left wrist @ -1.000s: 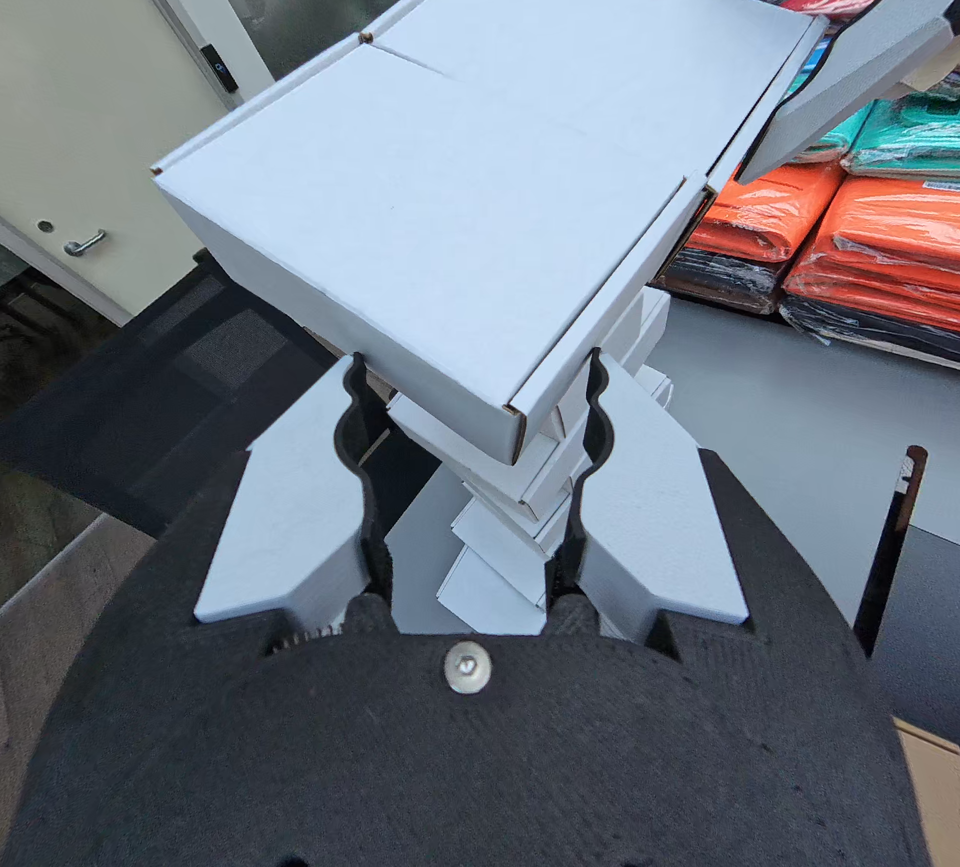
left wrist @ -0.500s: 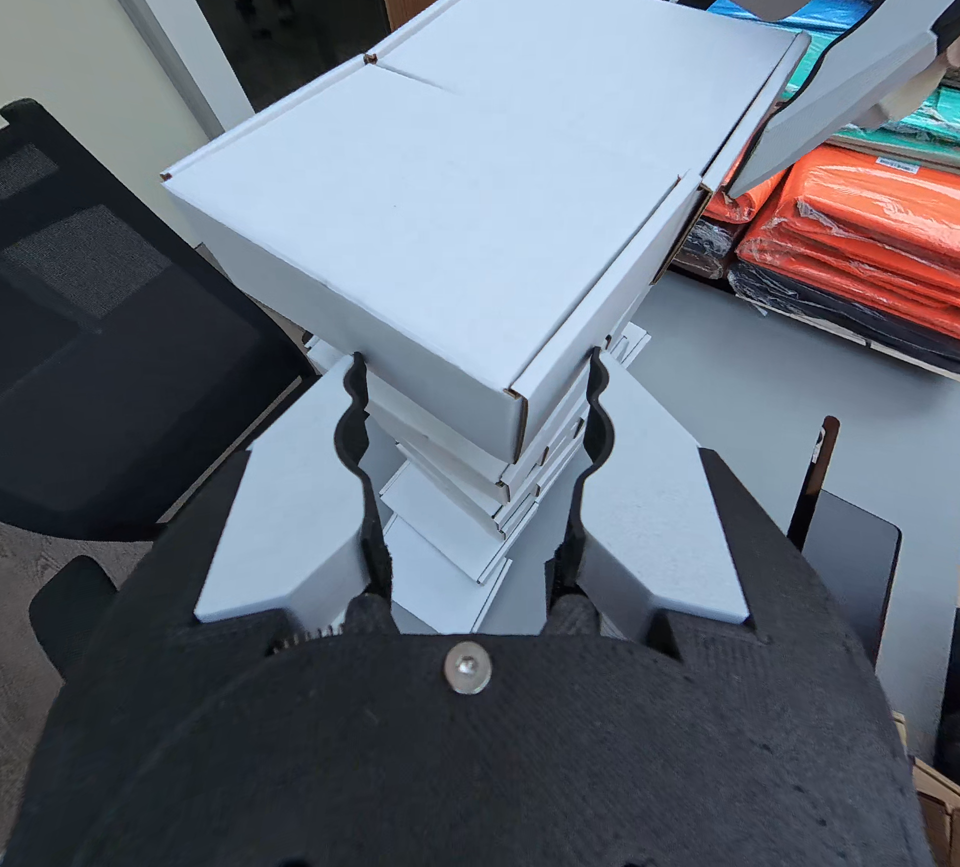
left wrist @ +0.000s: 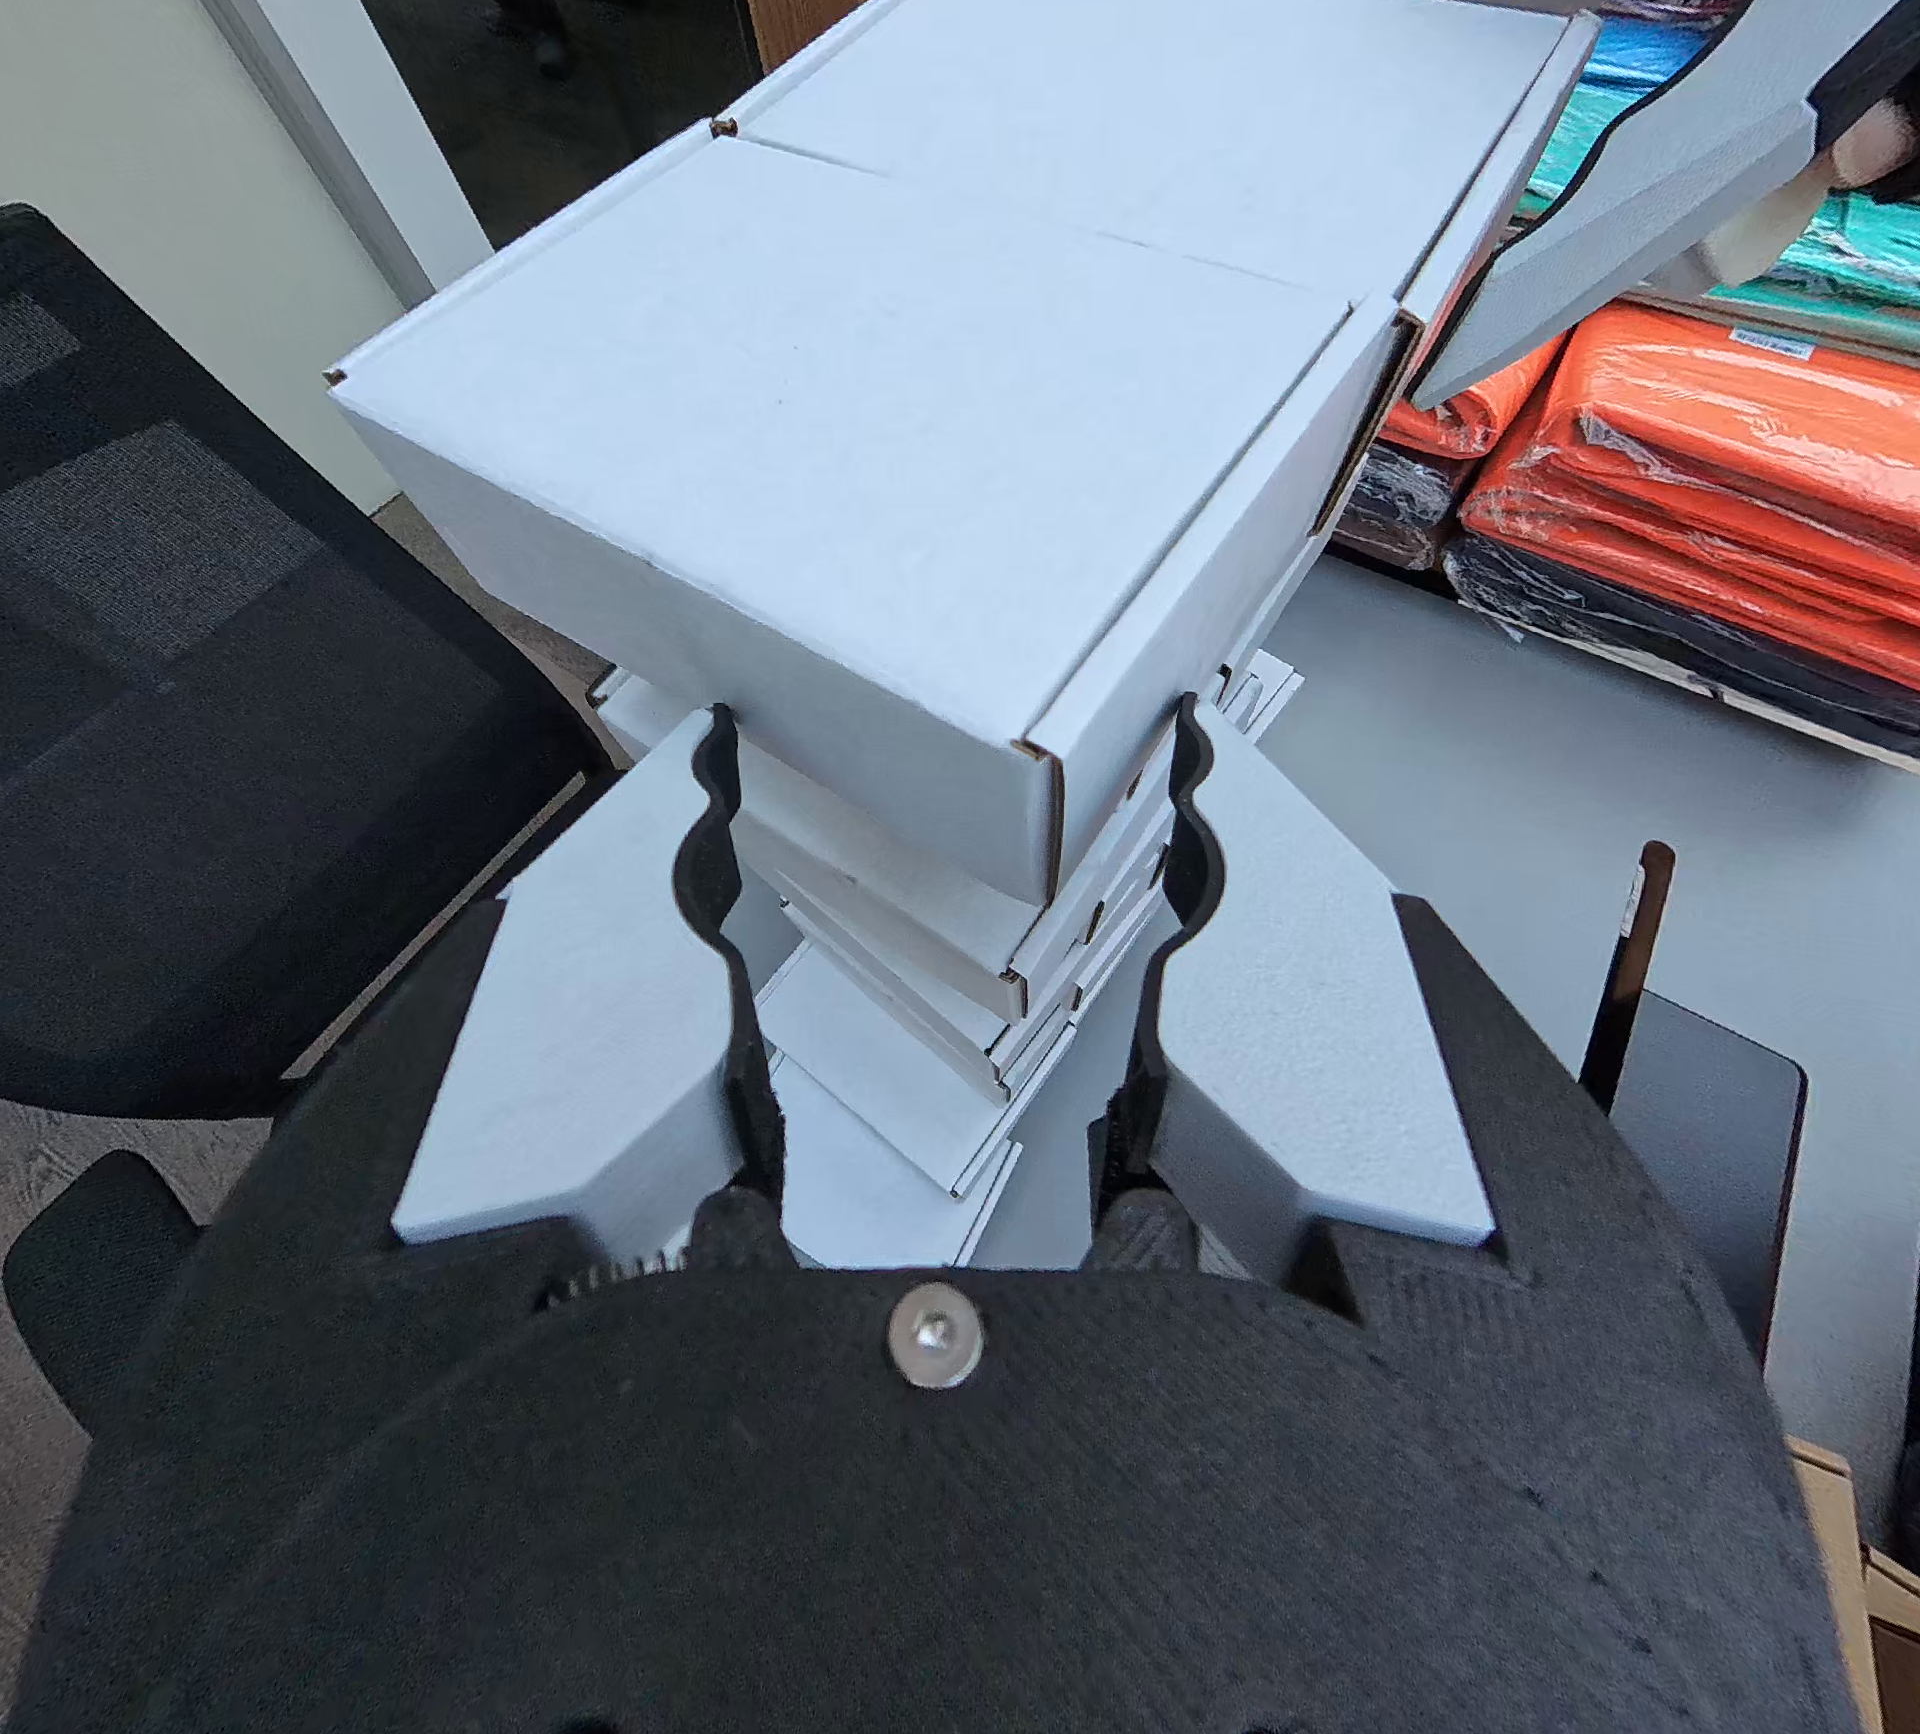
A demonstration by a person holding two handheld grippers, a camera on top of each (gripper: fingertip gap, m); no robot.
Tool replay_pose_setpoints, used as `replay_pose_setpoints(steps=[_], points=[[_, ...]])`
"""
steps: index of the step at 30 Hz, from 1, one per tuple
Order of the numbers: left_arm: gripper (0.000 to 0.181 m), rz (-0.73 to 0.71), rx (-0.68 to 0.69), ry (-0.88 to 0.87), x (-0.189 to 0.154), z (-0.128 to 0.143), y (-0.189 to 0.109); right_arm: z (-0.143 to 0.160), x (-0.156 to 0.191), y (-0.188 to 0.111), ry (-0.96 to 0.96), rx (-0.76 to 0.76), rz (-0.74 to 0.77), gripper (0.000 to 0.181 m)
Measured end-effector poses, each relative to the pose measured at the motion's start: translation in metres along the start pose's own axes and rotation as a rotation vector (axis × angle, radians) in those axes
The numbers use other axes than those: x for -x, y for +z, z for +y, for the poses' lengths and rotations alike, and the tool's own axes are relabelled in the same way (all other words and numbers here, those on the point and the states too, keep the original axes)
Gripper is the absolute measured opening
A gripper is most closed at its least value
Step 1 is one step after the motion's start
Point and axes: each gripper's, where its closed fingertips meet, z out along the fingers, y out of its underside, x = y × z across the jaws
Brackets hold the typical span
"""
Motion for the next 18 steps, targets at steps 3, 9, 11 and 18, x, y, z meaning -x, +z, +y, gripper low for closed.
replay_pose_setpoints(steps=[3, 9, 11, 18], points=[[0.083, -0.001, -0.001, -0.001, 0.0012, 0.0006, -0.0003, -0.0029, 0.0006, 0.0001, 0.014, -0.018, -0.008, 0.105], [0.083, 0.003, 0.005, 0.01, 0.003, 0.0014, -0.0001, -0.0047, 0.0019, -0.0003, 0.017, -0.026, 0.009, 0.106], [0.083, 0.004, 0.006, 0.013, 0.0031, 0.0013, 0.0, -0.0046, 0.002, -0.0003, 0.009, -0.029, 0.023, 0.107], [0.082, 0.009, 0.008, 0.022, 0.0023, 0.001, -0.0005, -0.0045, 0.0023, -0.0016, 0.02, -0.045, 0.04, 0.109]])
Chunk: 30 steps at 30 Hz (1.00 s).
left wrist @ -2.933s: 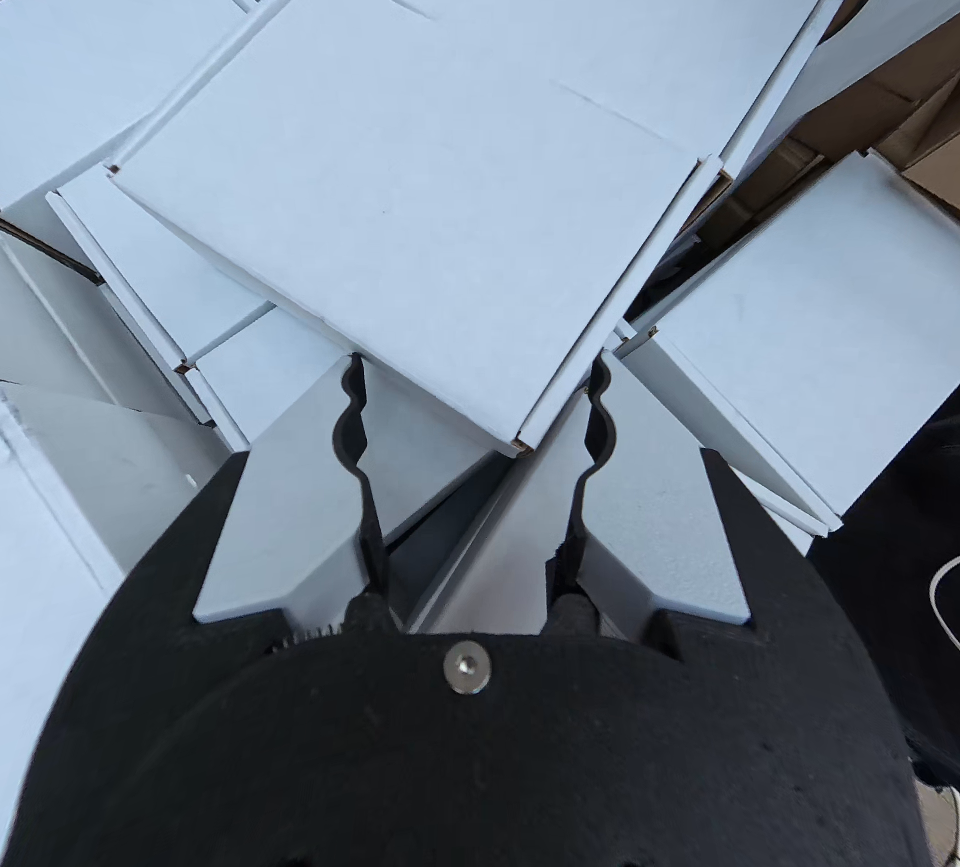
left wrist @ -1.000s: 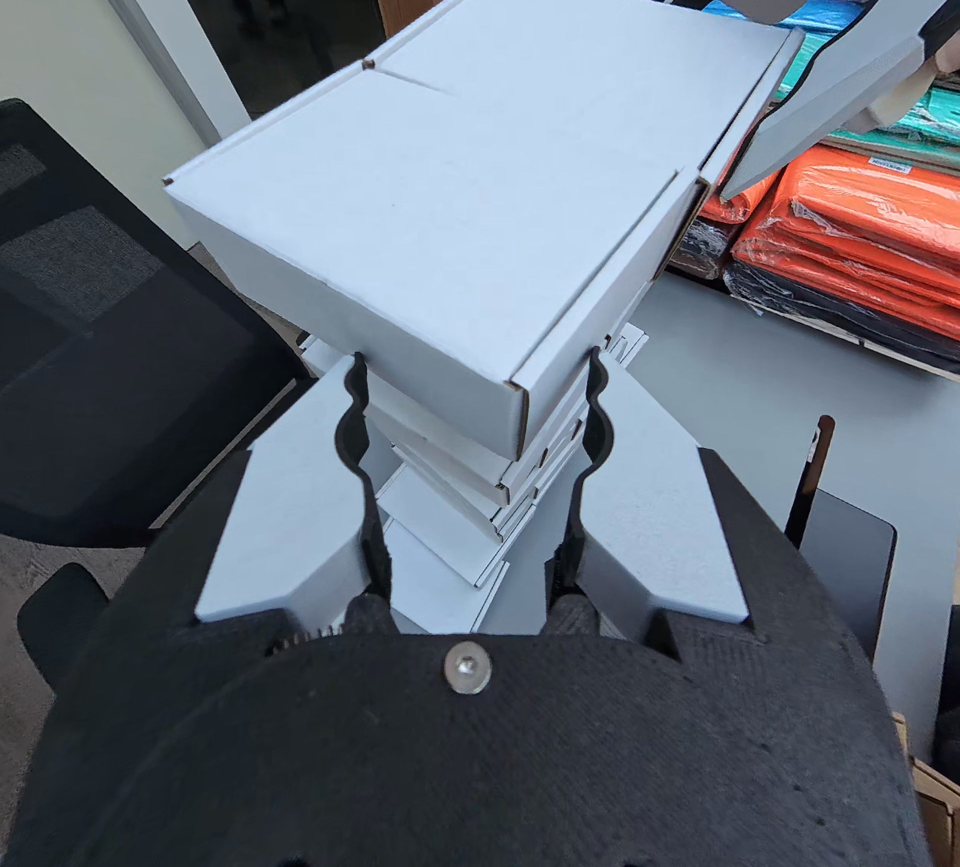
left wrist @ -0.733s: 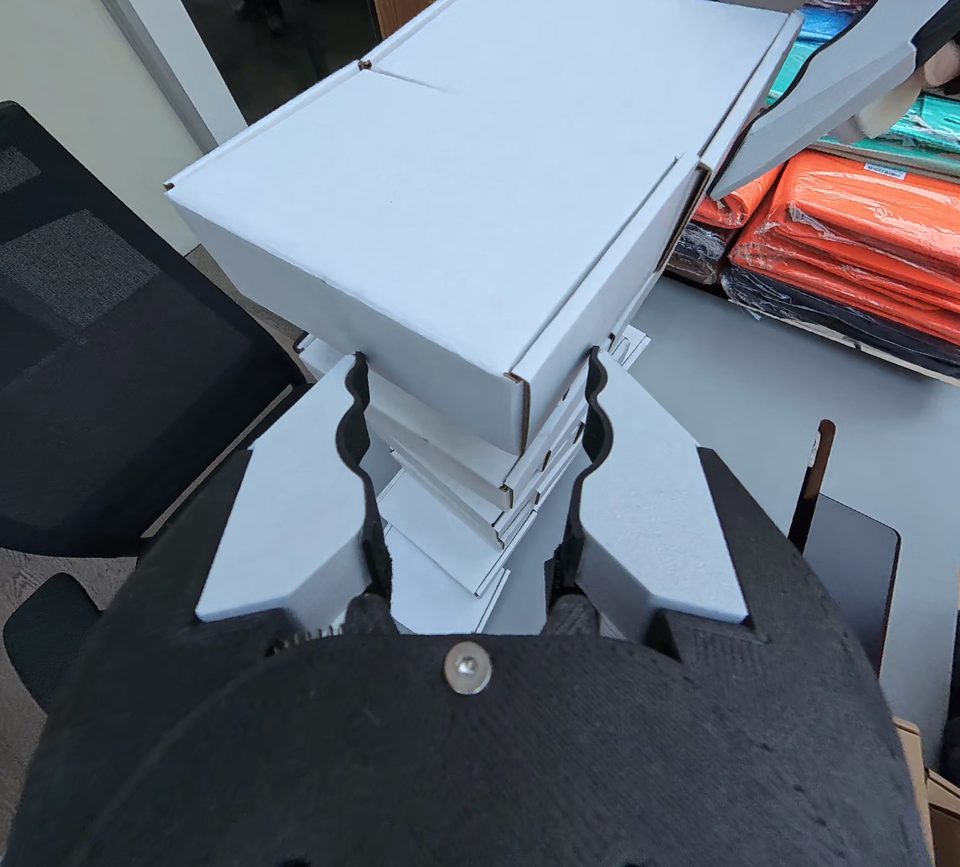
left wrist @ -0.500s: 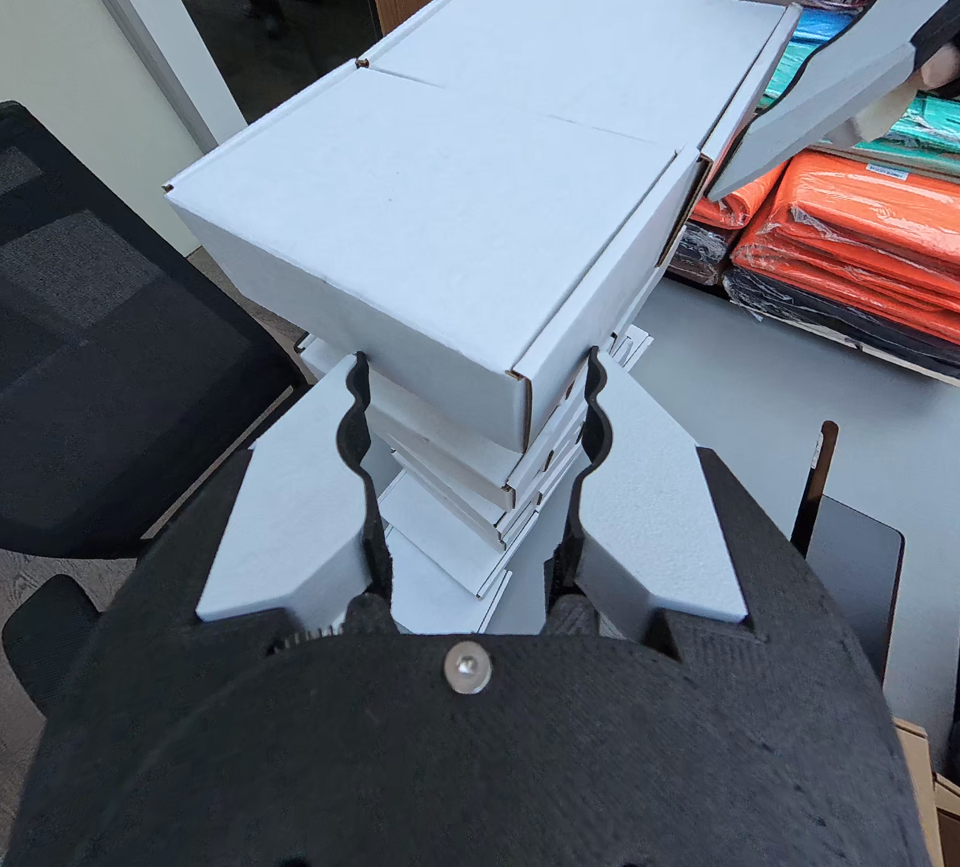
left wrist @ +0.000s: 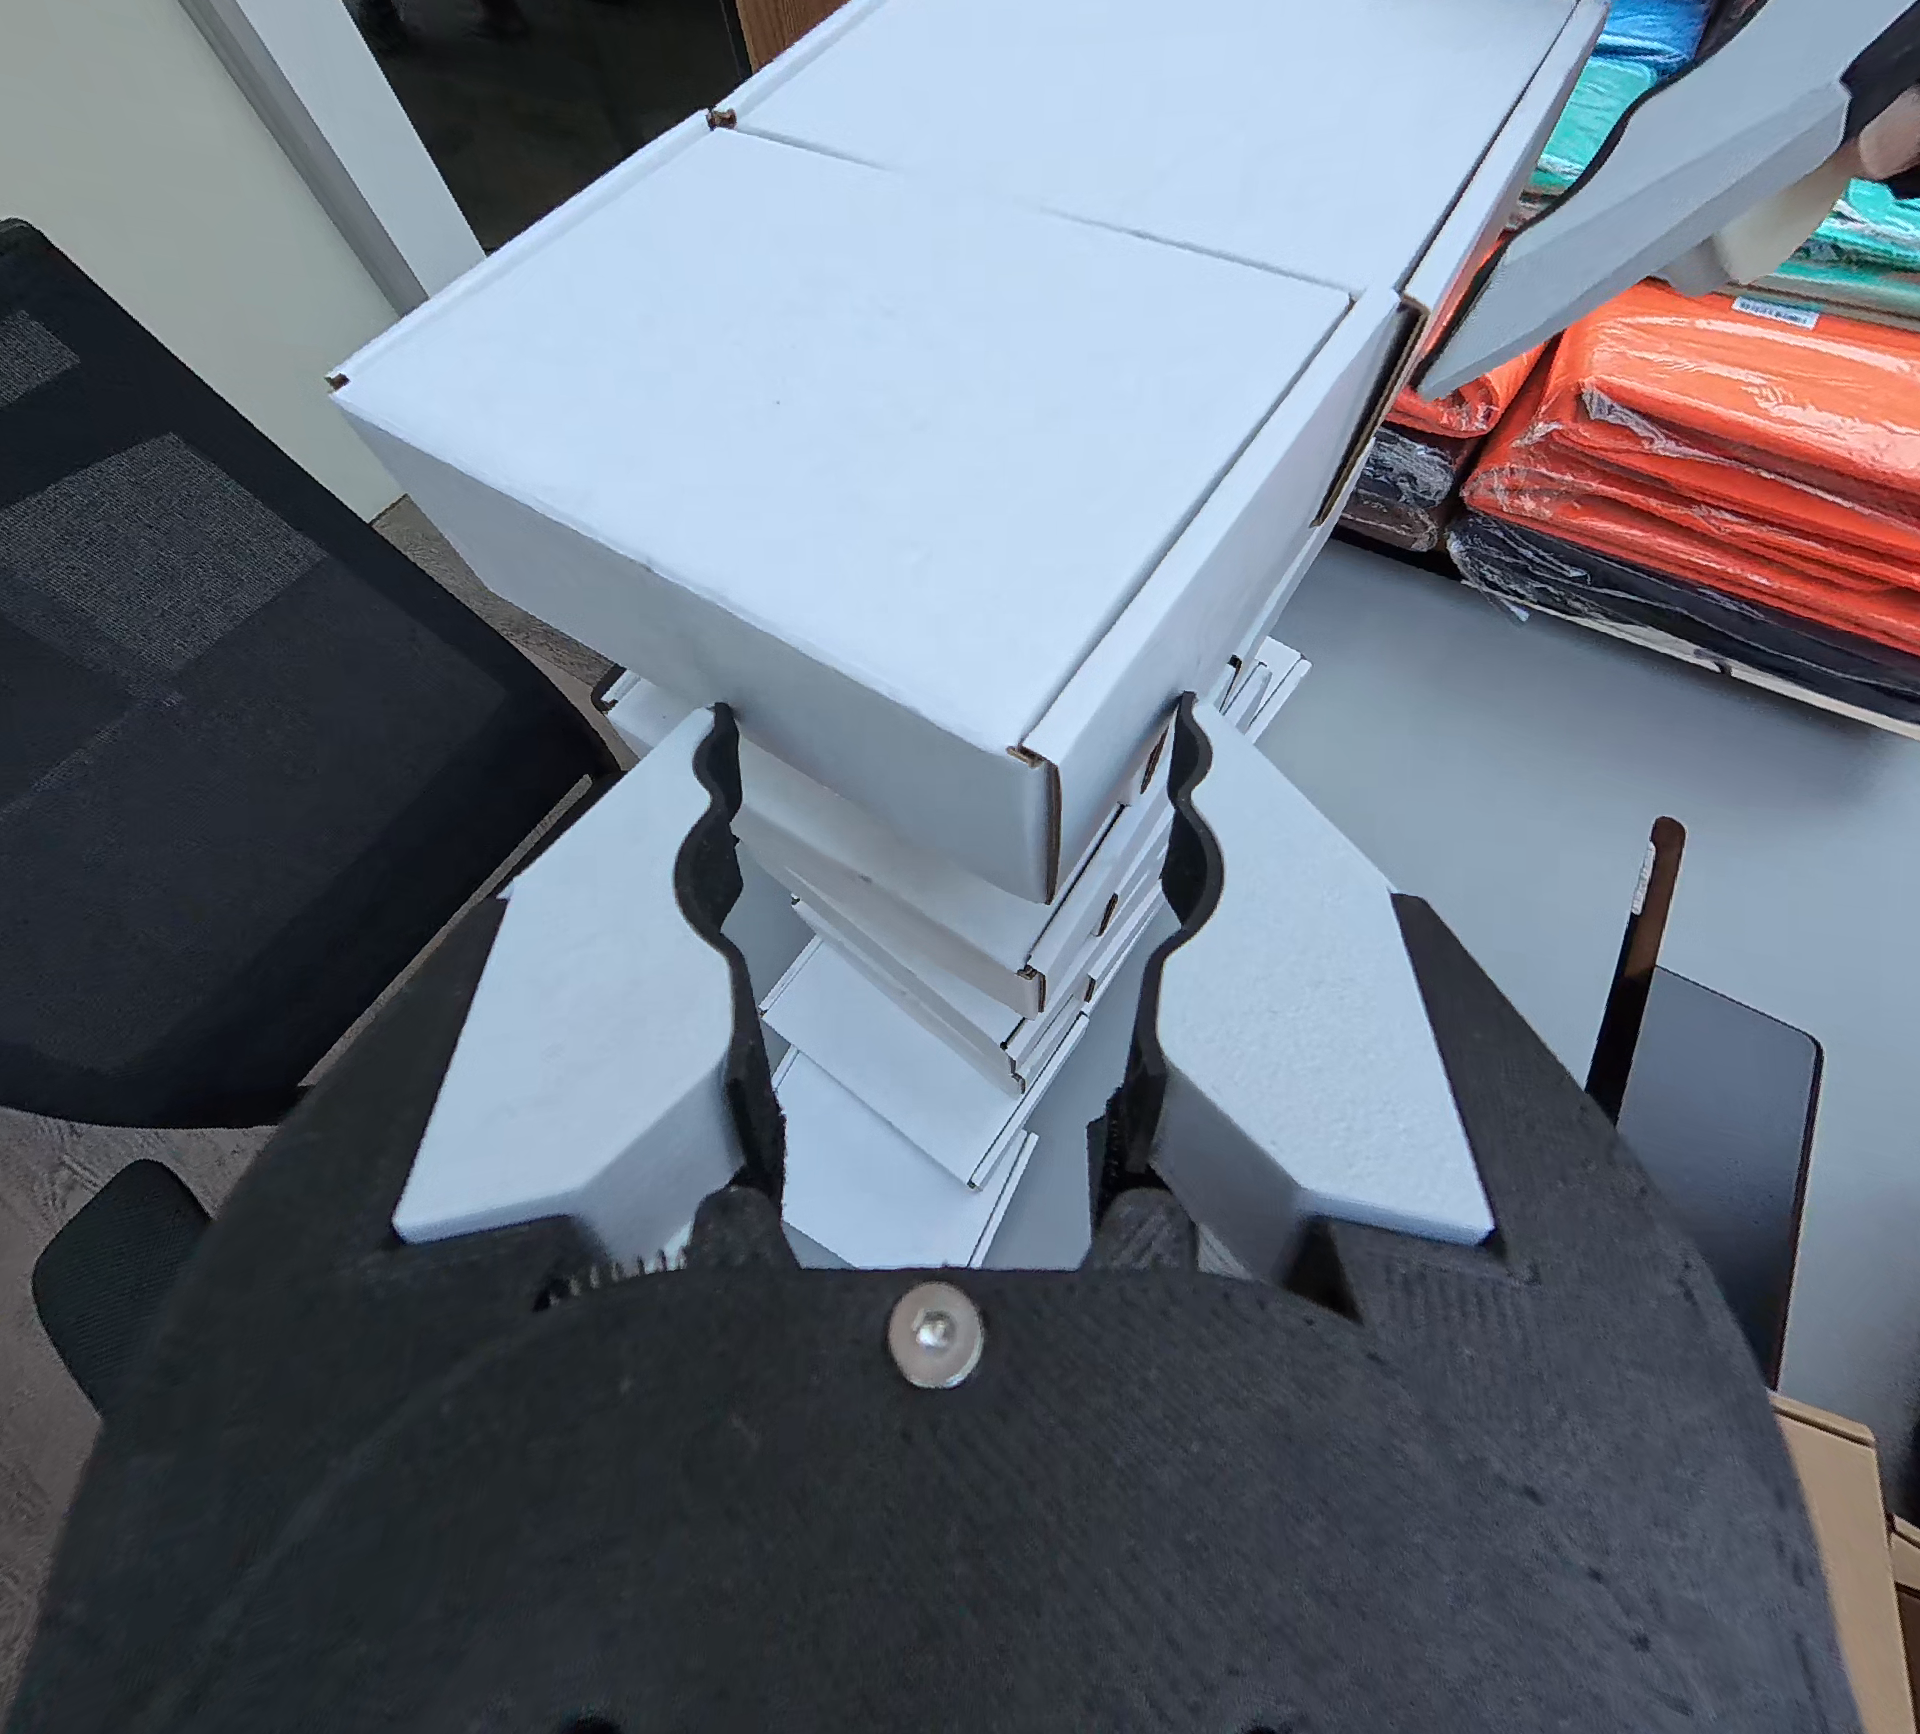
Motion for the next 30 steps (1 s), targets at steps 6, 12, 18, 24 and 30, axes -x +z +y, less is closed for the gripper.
replay_pose_setpoints(steps=[6, 12, 18, 24, 30], points=[[0.08, -0.006, -0.004, 0.015, 0.0, -0.002, -0.002, -0.007, -0.001, -0.004, -0.006, -0.046, 0.02, 0.108], [0.08, -0.003, -0.001, 0.015, 0.0, -0.002, -0.003, -0.01, 0.0, -0.007, -0.09, -0.044, 0.084, 0.109], [0.08, -0.001, -0.002, 0.01, 0.0, -0.001, -0.002, -0.013, 0.003, -0.01, -0.086, -0.057, 0.073, 0.112], [0.079, 0.002, -0.005, 0.006, 0.001, -0.001, -0.002, -0.011, 0.008, -0.008, -0.054, -0.055, 0.024, 0.109], [0.076, -0.001, 0.001, 0.016, 0.0, 0.0, 0.0, -0.013, 0.006, -0.002, -0.072, -0.083, 0.008, 0.088]])
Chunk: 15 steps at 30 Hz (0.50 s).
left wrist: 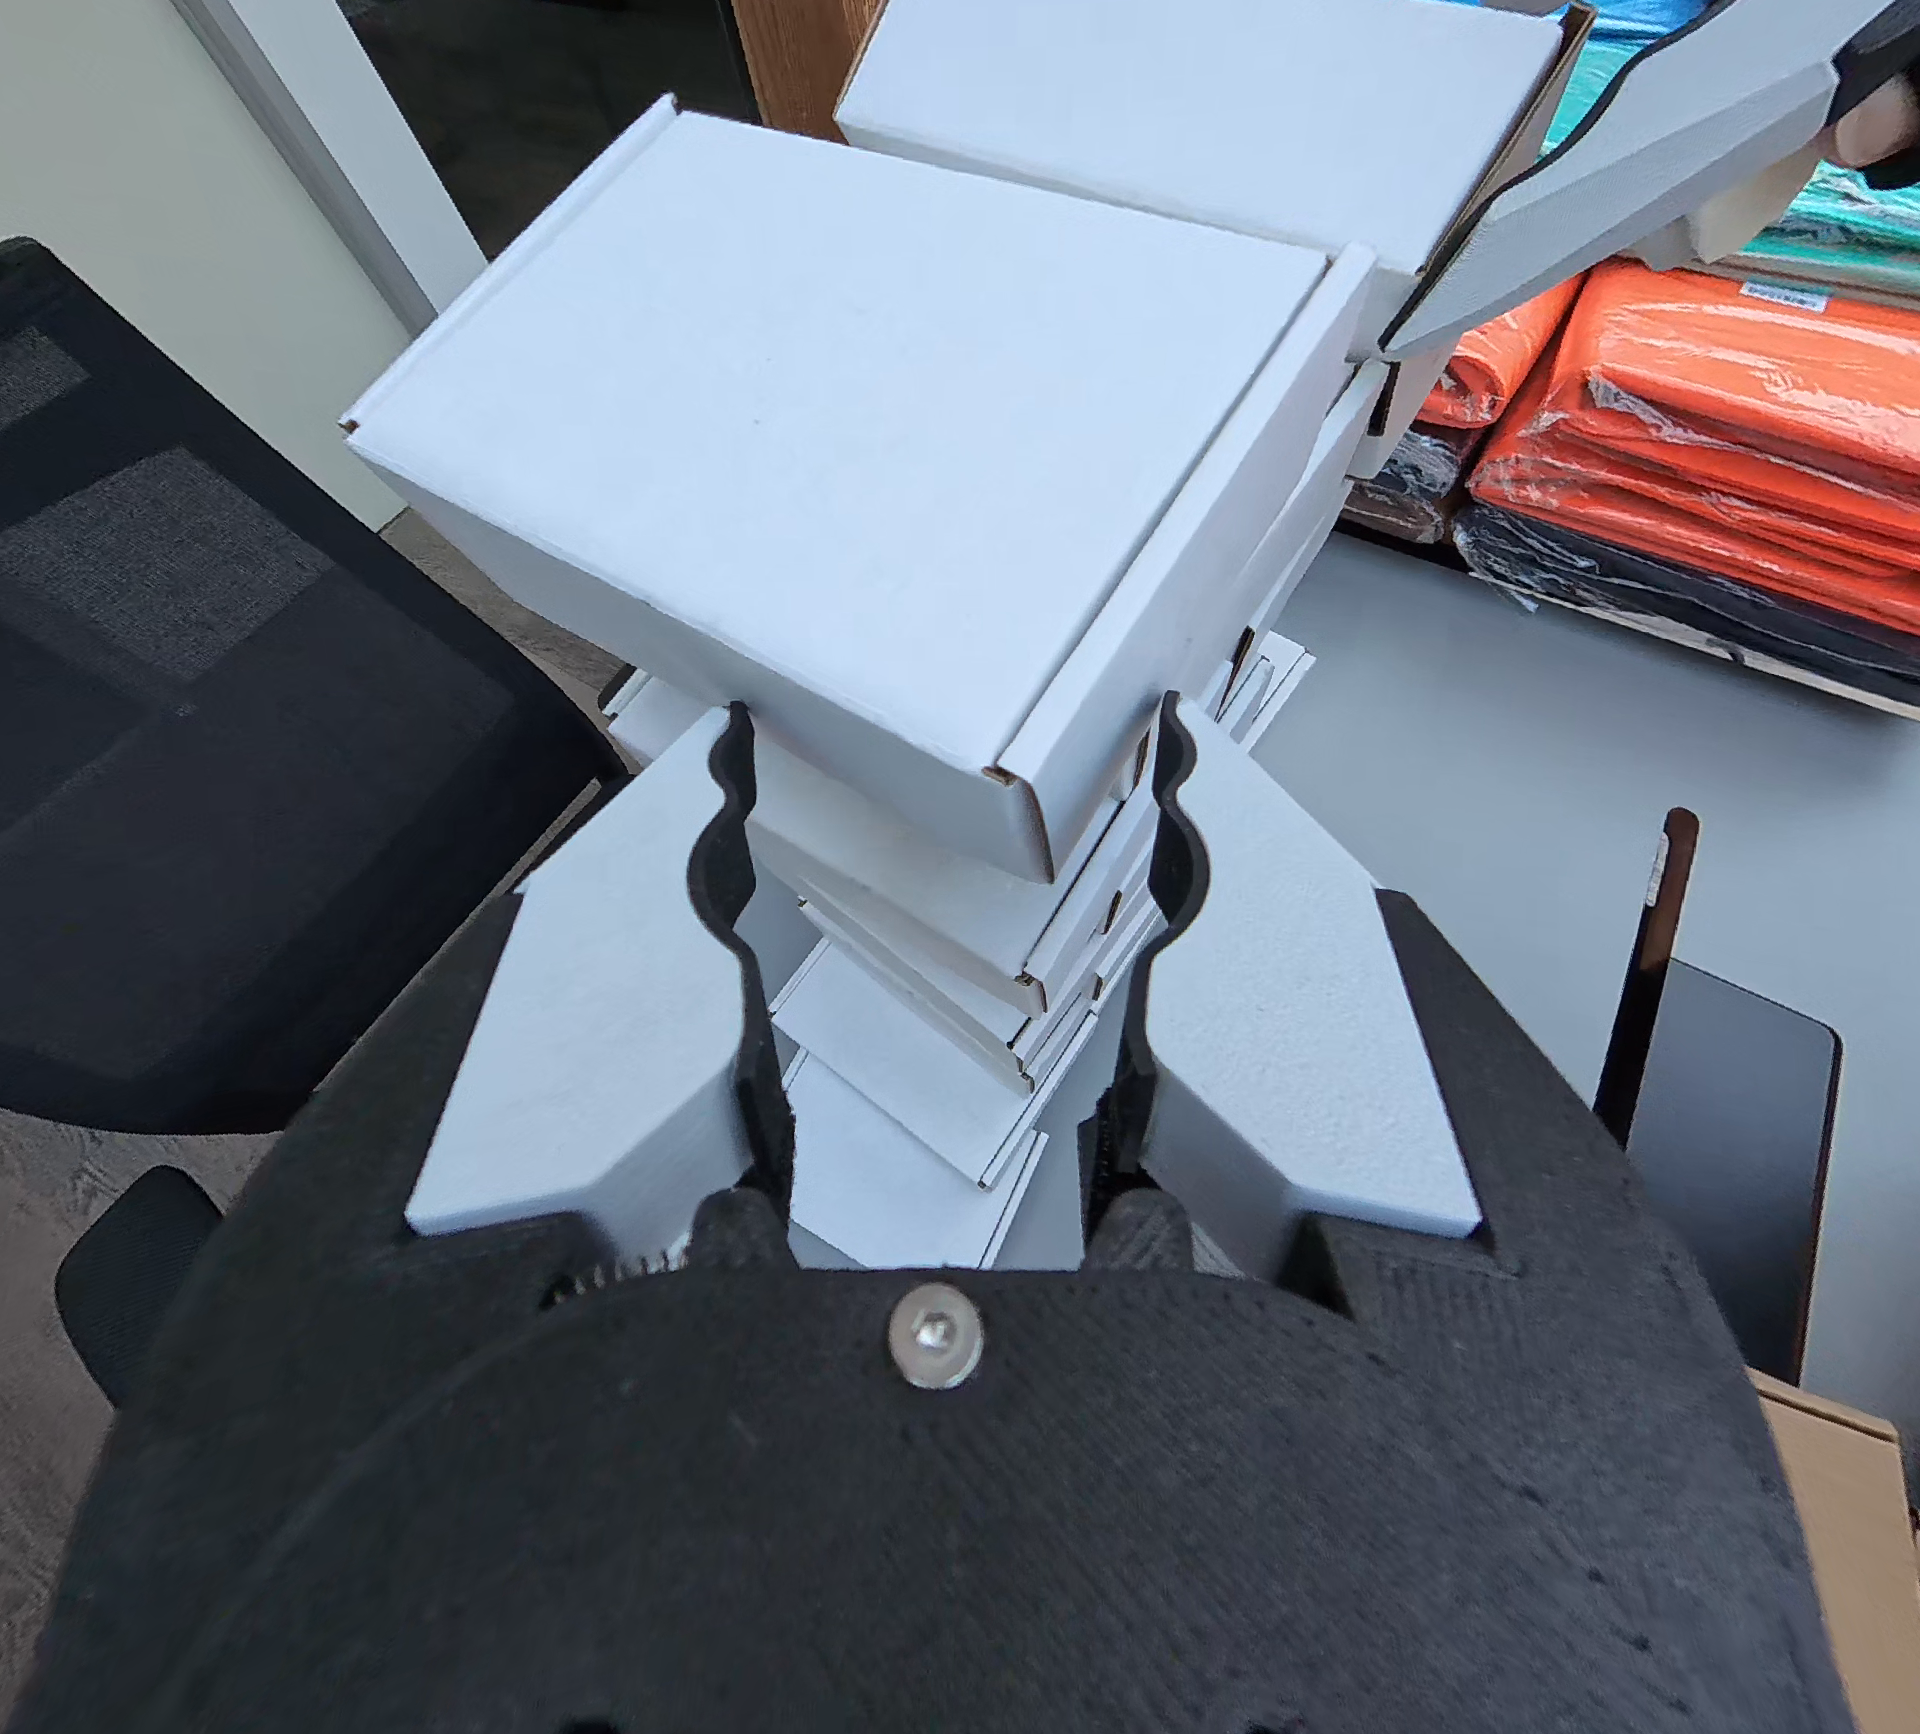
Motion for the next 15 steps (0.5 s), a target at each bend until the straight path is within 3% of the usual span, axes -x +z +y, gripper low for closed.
replay_pose_setpoints(steps=[7, 15], points=[[0.074, 0.013, 0.0, 0.028, -0.0013, -0.0025, 0.0014, 0.0002, 0.0023, -0.0013, -0.069, 0.013, -0.015, 0.085], [0.074, 0.041, -0.013, 0.037, -0.0038, -0.0043, 0.0061, -0.0041, 0.01, 0.0022, -0.315, 0.069, 0.029, 0.084]])
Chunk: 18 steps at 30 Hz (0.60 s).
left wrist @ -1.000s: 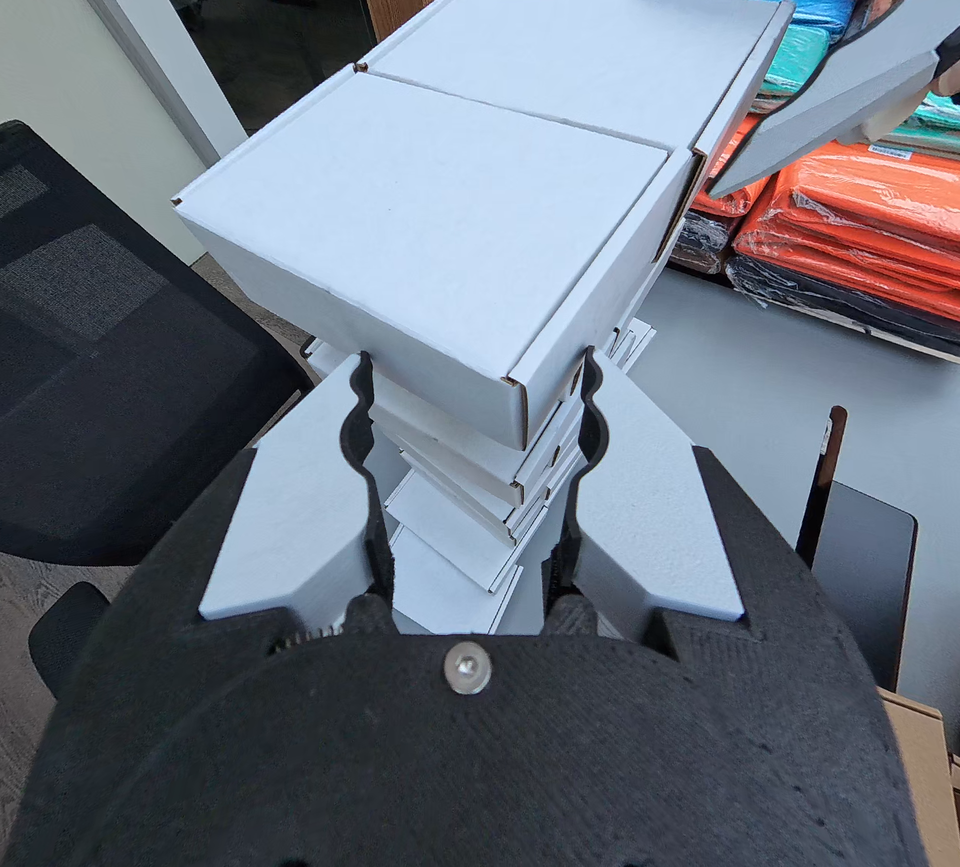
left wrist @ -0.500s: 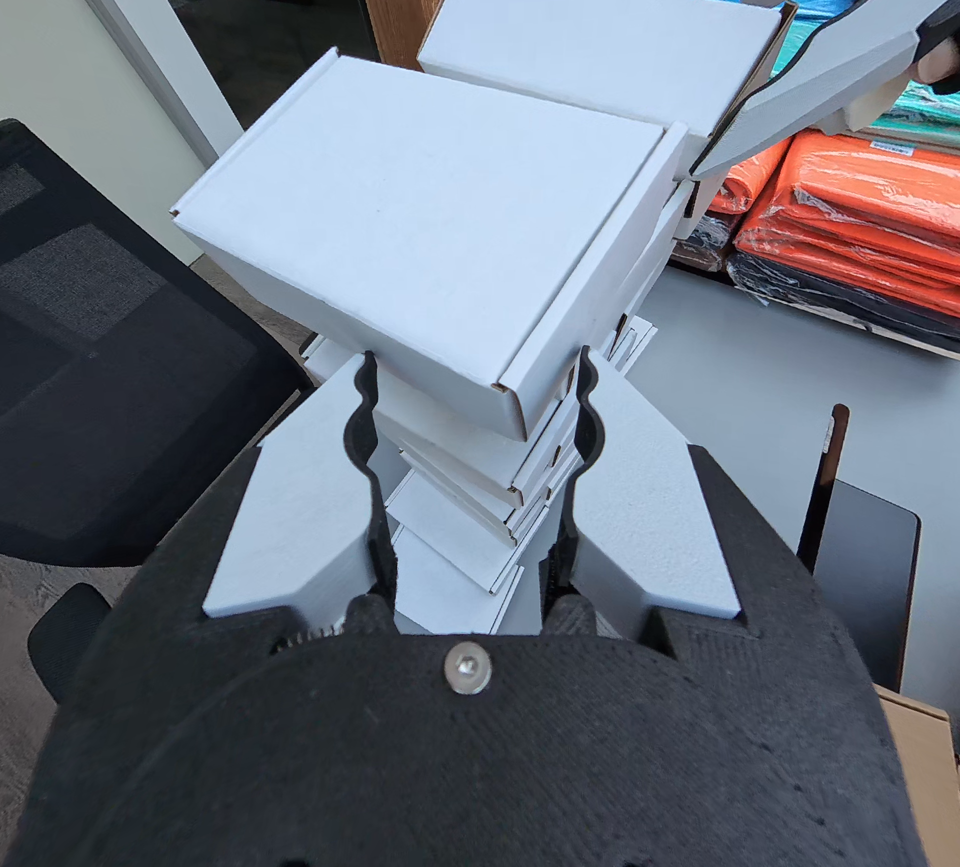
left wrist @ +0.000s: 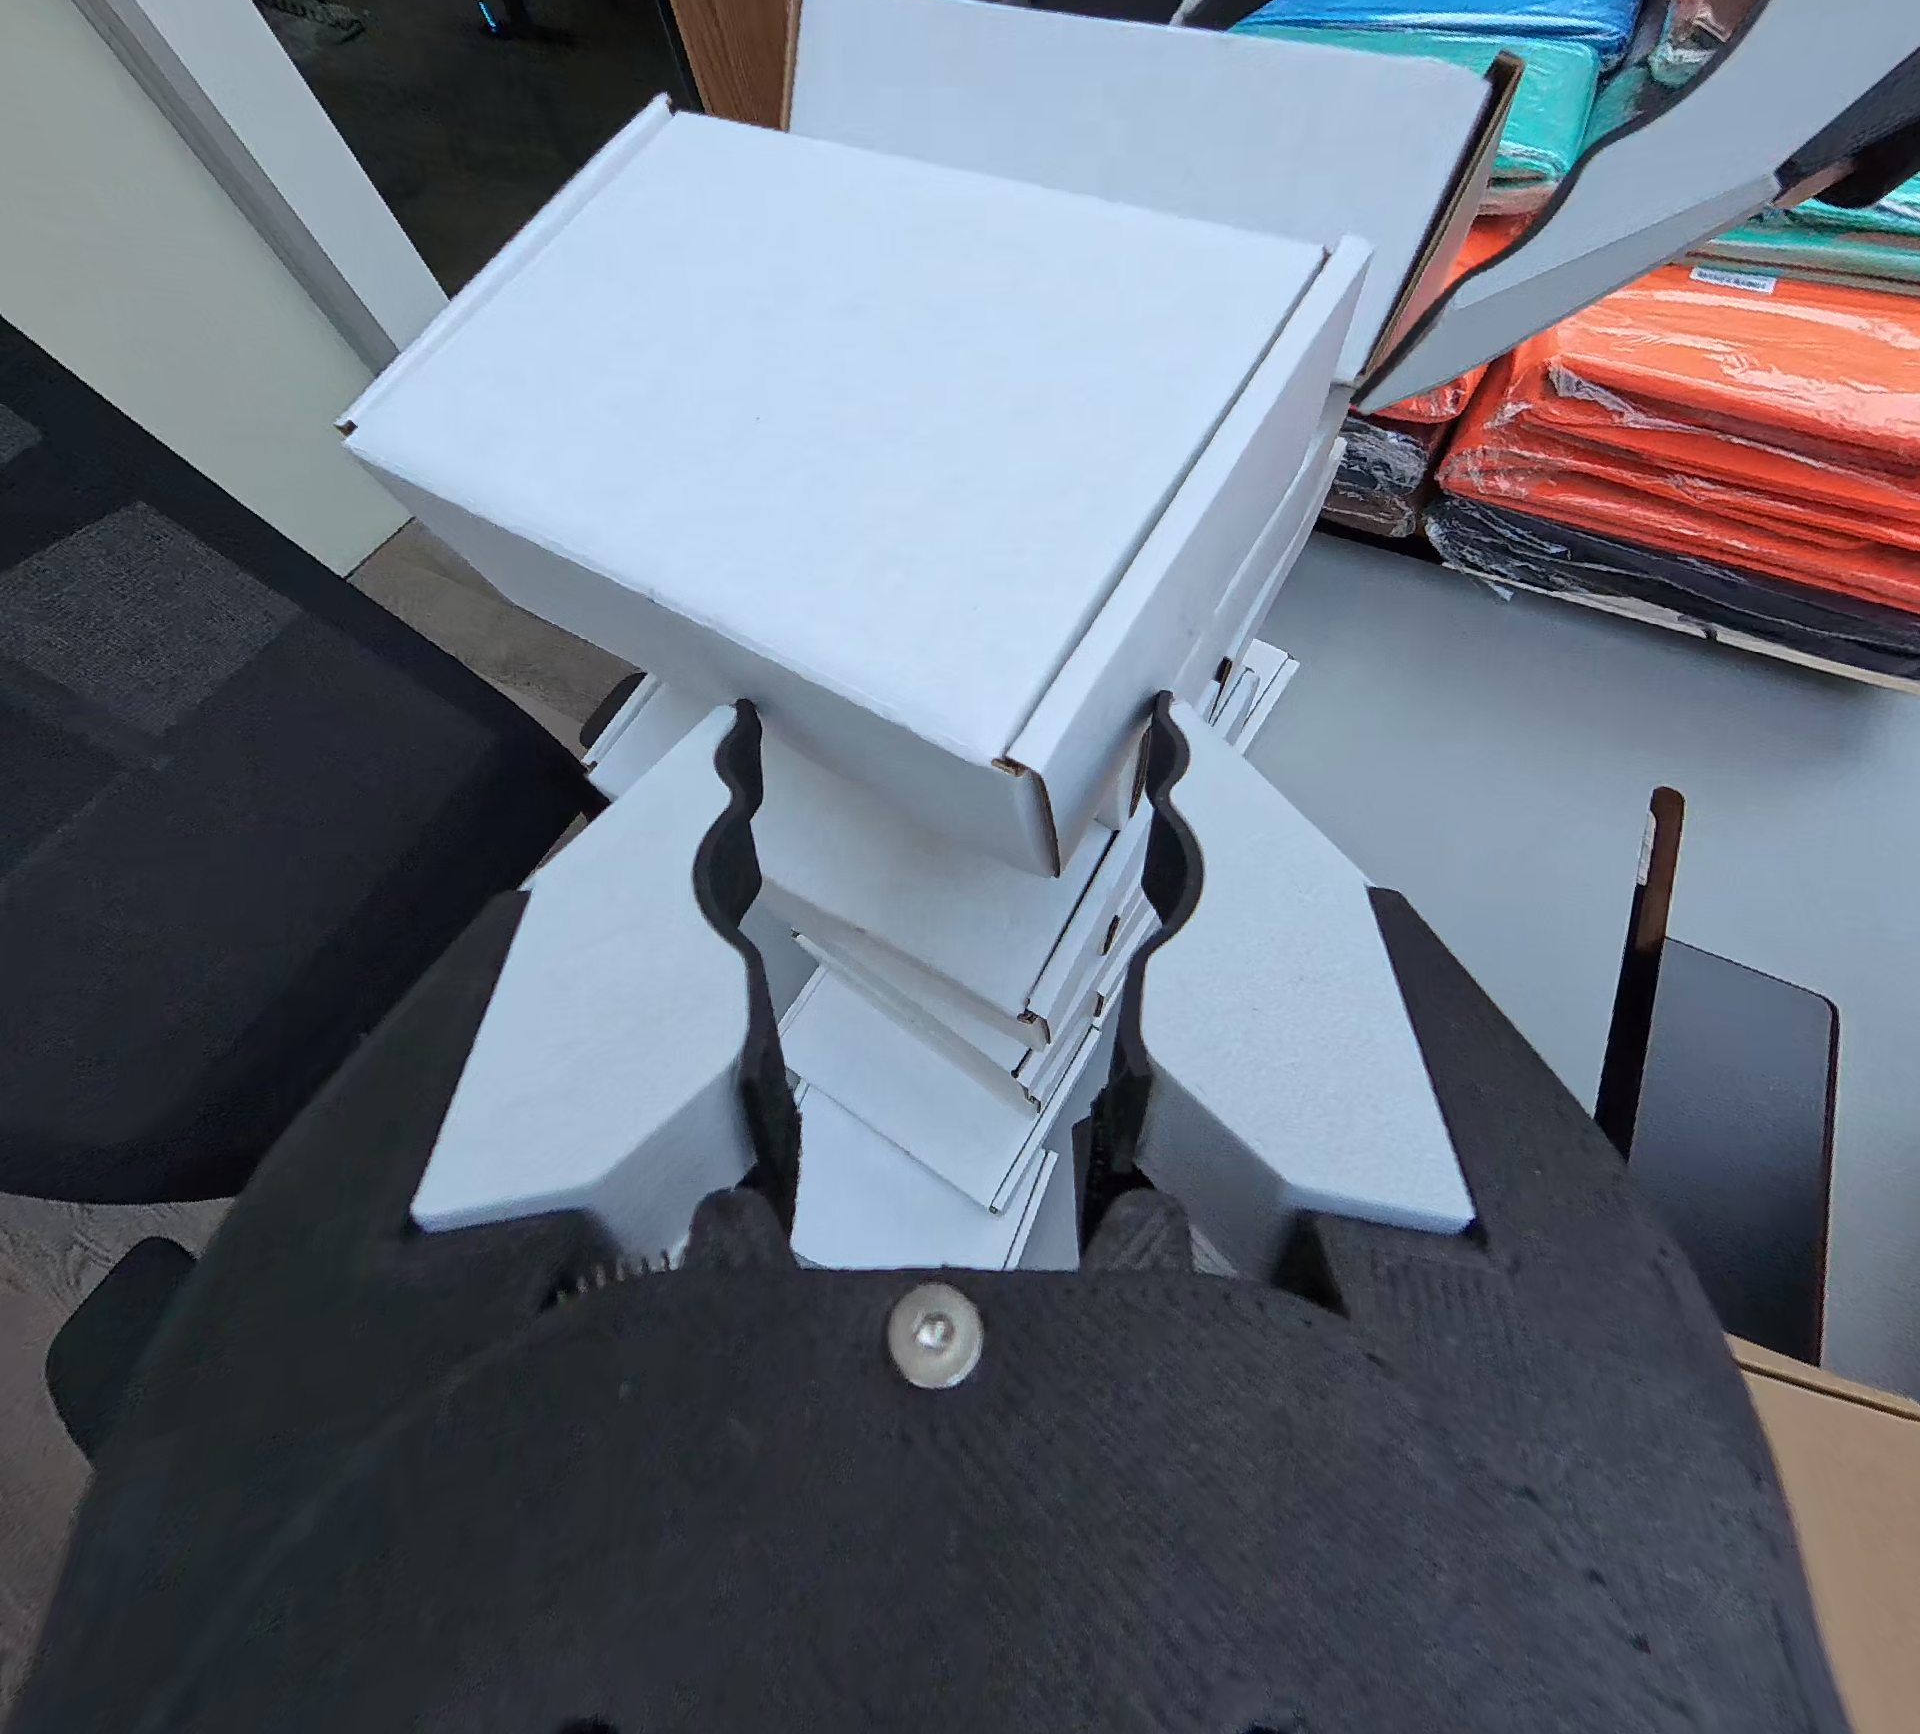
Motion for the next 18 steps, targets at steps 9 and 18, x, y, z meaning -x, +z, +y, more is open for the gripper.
replay_pose_setpoints(steps=[9, 18], points=[[0.071, 0.002, 0.01, 0.018, 0.001, -0.001, 0.002, -0.021, 0.022, 0.006, -0.102, 0.0, -0.11, 0.08], [0.071, 0.001, 0.032, 0.04, 0.002, 0.0, 0.001, -0.024, 0.033, 0.006, -0.137, -0.035, -0.167, 0.094]])
